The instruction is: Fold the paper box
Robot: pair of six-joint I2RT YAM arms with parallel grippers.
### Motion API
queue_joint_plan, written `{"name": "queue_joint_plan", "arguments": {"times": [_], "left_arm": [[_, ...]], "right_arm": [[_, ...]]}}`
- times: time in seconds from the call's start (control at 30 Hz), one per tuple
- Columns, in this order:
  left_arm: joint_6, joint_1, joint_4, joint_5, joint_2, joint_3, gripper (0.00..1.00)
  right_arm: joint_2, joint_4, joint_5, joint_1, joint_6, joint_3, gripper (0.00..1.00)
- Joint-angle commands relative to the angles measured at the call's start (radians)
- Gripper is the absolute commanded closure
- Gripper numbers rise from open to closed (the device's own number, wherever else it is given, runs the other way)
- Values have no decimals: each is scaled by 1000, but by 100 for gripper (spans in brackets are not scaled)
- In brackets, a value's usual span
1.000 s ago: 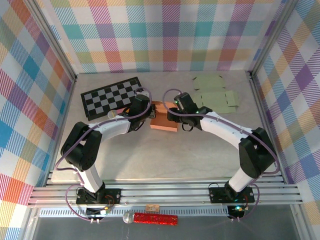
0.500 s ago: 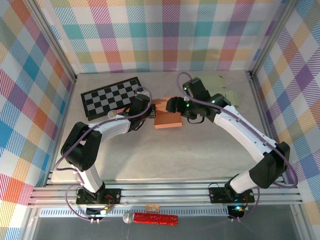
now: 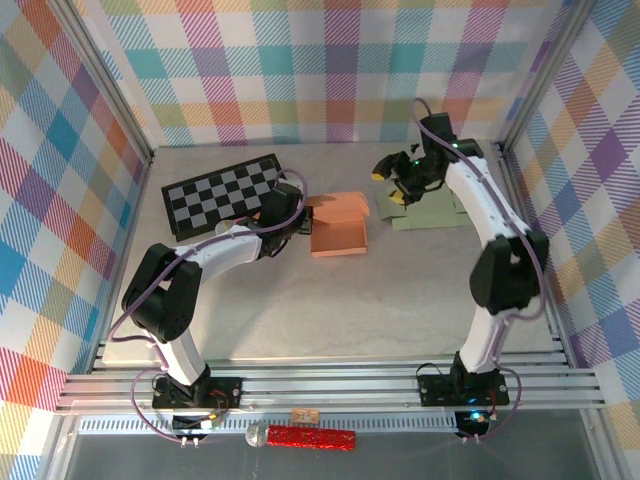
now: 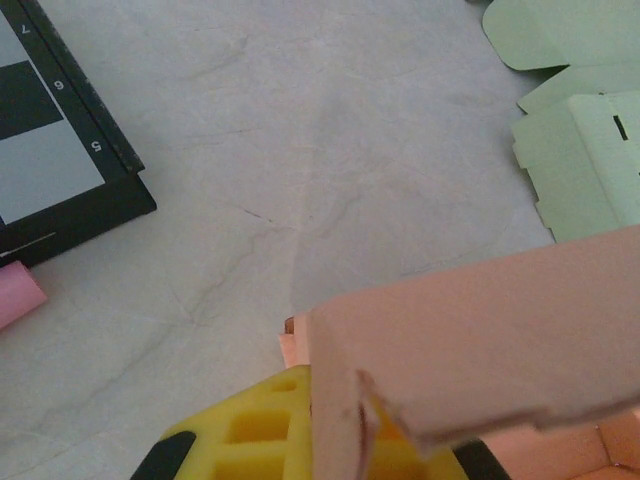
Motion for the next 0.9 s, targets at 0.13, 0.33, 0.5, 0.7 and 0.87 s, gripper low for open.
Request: {"name": "queue_joint_plan", "arguments": {"times": [0.13, 0.33, 0.5, 0.7, 0.87], "left_arm": [[54, -7, -25, 25, 22, 53, 100], [70, -7, -28, 29, 38, 78, 99], [78, -5, -33, 36, 57, 104, 99], [76, -5, -26, 53, 75, 124, 96], [37, -5, 0, 72, 78, 117, 94]], "right_arm": [[137, -38, -182, 7, 3, 70, 42], [159, -47, -229, 22, 5, 63, 44], [143, -28, -237, 33, 12, -6, 48], [138, 3, -251, 47, 36, -39, 49], [122, 43, -248, 67, 65, -78, 54]]}}
